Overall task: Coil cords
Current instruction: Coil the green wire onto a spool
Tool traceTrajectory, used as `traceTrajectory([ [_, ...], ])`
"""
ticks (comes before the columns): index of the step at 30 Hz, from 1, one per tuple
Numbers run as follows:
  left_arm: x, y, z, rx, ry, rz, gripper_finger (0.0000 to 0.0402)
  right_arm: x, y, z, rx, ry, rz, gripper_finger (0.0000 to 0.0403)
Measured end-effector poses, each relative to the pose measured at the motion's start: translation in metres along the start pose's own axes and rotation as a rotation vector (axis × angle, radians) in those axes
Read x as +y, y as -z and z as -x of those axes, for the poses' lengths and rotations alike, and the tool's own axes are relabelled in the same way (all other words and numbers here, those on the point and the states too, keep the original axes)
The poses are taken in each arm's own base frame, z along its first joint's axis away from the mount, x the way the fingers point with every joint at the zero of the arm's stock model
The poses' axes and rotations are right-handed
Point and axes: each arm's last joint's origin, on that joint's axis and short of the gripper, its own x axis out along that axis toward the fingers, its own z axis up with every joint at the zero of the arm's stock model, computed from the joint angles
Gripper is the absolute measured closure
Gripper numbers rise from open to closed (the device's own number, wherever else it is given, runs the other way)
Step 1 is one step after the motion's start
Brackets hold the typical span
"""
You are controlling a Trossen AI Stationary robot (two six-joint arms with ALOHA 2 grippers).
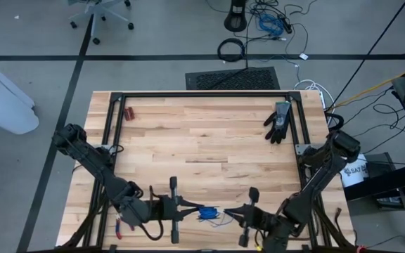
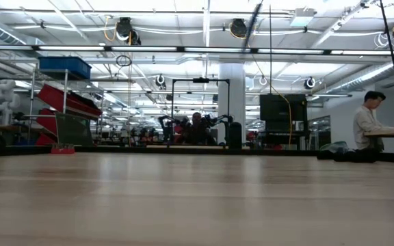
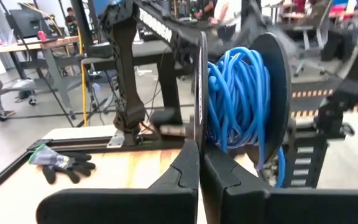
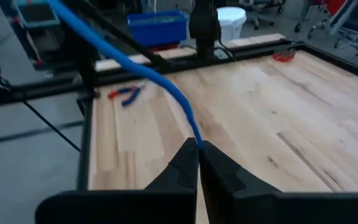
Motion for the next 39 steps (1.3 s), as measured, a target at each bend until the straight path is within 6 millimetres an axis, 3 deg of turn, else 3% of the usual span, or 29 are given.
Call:
traceTrajectory([
  [9,0.000,0.009,0.000,0.073,0.005,-0.097,0.0402,0.006,-0.012,0.033,-0.103,-0.010,-0.059,0.0403],
  [16,0.000,0.007,0.000,0.059,0.001,-0.076,0.0402,0.008,-0.013,0.049,-0.130,-0.019,-0.050,0.0403],
  [32,-0.008,-0.018,0.017,-0.106,0.042,0.045,0.0402,0.000,-0.003,0.049,-0.075,0.006,-0.054,0.0403],
  [39,-0.013,-0.013,0.021,-0.064,0.062,-0.090,0.0401,-0.001,-0.010,0.051,-0.128,0.034,-0.087,0.0403],
])
